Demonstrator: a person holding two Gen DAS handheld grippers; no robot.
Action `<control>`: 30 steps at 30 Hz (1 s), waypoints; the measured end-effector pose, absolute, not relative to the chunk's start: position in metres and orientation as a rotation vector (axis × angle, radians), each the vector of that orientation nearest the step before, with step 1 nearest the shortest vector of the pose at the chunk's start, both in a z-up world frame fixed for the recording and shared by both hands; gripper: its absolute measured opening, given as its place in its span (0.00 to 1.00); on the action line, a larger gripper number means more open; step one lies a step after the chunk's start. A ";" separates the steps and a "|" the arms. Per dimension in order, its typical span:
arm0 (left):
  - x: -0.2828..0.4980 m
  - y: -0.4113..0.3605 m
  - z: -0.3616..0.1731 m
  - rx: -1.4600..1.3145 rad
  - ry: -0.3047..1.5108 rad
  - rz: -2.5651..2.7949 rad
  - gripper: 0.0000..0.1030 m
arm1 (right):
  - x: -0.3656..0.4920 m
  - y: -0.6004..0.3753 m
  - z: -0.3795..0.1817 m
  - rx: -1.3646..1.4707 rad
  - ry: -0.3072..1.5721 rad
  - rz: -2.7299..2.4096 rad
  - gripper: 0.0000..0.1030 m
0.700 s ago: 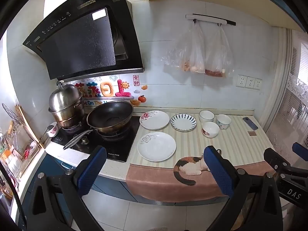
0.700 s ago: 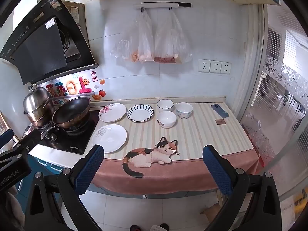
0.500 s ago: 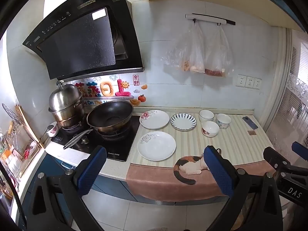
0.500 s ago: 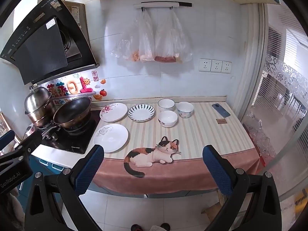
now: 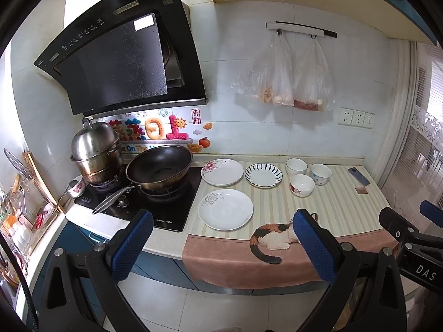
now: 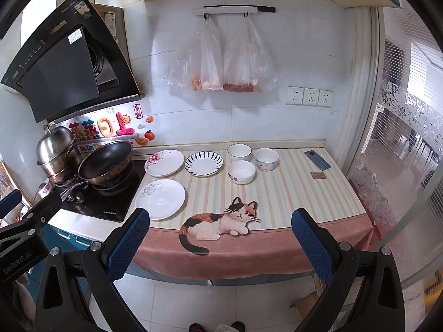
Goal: Organize plates and bowls
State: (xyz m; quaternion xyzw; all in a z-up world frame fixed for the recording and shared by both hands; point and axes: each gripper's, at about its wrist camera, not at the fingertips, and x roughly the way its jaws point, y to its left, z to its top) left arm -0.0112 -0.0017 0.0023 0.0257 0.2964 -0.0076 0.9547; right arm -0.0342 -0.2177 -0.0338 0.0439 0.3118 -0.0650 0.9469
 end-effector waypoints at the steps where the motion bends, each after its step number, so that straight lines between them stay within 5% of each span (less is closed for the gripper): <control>1: -0.011 -0.002 0.002 0.052 0.602 -0.015 1.00 | -0.035 -0.217 -0.034 0.090 0.636 -0.132 1.00; 30: -0.015 0.000 0.003 0.045 0.615 -0.019 1.00 | -0.040 -0.213 -0.038 0.095 0.646 -0.121 1.00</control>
